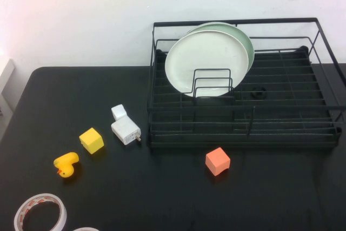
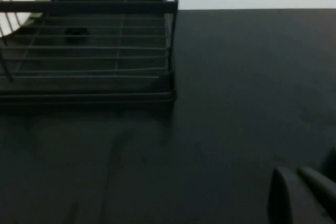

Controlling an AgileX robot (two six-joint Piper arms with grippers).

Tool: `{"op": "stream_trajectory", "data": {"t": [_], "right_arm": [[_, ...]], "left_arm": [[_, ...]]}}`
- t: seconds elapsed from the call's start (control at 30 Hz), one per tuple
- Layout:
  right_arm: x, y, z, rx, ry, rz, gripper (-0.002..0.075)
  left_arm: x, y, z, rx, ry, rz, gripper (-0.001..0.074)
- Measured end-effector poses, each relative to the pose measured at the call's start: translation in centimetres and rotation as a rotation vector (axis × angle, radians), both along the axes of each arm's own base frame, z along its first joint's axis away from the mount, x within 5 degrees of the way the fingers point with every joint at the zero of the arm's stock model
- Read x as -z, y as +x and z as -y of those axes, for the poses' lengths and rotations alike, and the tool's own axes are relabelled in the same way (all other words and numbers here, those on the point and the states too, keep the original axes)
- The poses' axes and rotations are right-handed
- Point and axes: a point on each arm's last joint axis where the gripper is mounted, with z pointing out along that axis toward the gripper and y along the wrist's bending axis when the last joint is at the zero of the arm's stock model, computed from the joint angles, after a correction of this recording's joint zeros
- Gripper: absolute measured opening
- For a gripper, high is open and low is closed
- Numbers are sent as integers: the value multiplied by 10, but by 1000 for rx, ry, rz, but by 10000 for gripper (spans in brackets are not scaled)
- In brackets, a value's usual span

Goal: Place plate on rack

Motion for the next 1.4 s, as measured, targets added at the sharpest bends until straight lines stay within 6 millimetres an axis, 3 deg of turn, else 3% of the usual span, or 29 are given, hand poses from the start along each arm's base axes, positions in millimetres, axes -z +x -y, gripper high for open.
{"op": "stream_trajectory", "data": {"t": [1.3, 1.4], "right_arm": [[0, 0, 1, 11, 0, 4, -1], [0, 0, 1, 11, 0, 4, -1]], "left_arm": [[0, 0, 0, -4, 0, -2, -2], [0, 0, 0, -3, -75, -16, -2]]}}
